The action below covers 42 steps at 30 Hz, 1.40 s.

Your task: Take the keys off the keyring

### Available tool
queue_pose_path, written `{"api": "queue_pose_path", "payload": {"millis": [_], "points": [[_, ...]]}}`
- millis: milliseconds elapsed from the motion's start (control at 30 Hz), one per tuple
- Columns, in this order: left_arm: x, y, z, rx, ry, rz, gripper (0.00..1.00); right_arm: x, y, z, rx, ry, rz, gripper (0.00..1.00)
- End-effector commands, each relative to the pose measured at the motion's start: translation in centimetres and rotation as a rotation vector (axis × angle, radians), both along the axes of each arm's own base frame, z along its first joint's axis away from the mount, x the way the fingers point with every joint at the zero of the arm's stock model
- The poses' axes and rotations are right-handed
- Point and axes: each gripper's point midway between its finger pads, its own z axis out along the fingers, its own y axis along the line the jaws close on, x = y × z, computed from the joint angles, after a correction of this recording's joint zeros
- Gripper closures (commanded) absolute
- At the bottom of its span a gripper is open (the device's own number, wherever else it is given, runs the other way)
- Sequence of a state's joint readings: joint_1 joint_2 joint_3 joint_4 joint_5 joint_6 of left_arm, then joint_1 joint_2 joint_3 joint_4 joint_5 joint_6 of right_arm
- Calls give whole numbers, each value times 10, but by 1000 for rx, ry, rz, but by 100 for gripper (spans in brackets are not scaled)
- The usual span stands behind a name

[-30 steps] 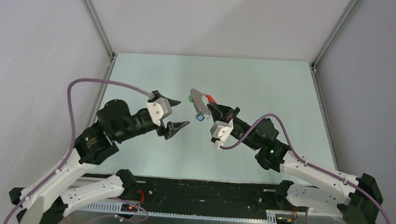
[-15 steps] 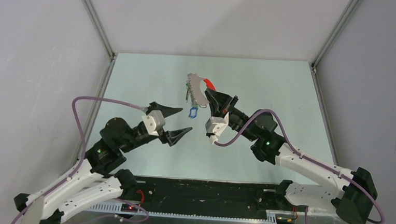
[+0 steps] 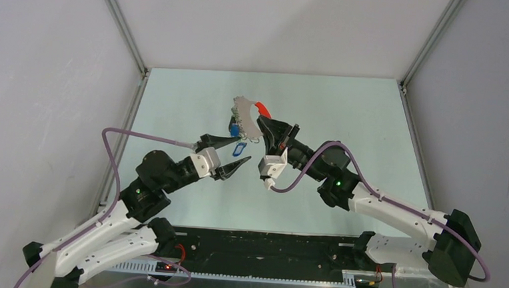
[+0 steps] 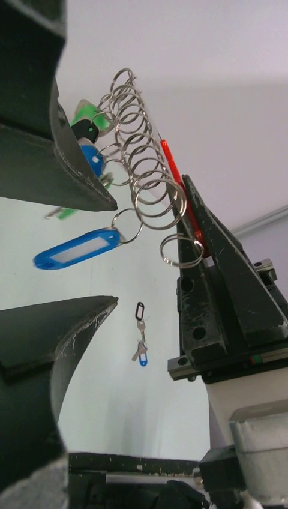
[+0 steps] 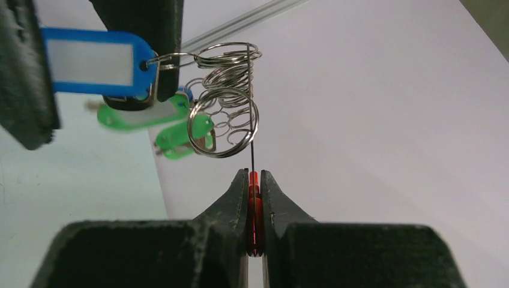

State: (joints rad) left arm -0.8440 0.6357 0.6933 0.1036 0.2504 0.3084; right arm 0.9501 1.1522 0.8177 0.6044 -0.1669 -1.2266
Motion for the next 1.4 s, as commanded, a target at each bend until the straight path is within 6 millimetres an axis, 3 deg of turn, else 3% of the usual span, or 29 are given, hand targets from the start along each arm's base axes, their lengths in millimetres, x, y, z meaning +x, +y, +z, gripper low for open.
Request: {"api": "queue_pose_path", "payload": {"millis": [0,167,333,467,500,567,600,633,733,833,933,1000,1133,1367], "points": [[8,4,22,-45,-69,50,46,-9,-5,52,123,-116,9,100],[13,7,21,-50,-63,78,67,-8,-2,51,123,-117,12,100],[22,10,13,-43,-38,123,97,-5,-1,49,126,-111,10,100],[33,20,12,-78,16,210,100,-2,-4,42,120,-48,-1,100],[35,24,13,-93,36,233,100,1,-3,33,114,10,2,97],[41,32,7,-82,83,289,100,9,-4,11,85,117,-17,81],[41,35,13,-81,91,303,100,13,-5,2,73,154,-27,70],[43,39,9,-35,123,327,100,15,-3,-18,40,229,-29,67],[47,44,-3,107,170,363,100,15,-5,-53,6,363,-38,51],[49,50,-16,295,206,384,100,0,-9,-84,-9,500,18,43],[55,61,-20,463,168,421,100,-17,-14,-103,-20,613,85,34],[60,69,-23,591,127,437,100,-28,-20,-106,17,713,143,31],[72,73,-17,794,-42,451,100,-38,-36,-84,126,812,255,31],[69,57,11,903,-303,391,100,-43,-47,-41,295,879,392,33]]}}
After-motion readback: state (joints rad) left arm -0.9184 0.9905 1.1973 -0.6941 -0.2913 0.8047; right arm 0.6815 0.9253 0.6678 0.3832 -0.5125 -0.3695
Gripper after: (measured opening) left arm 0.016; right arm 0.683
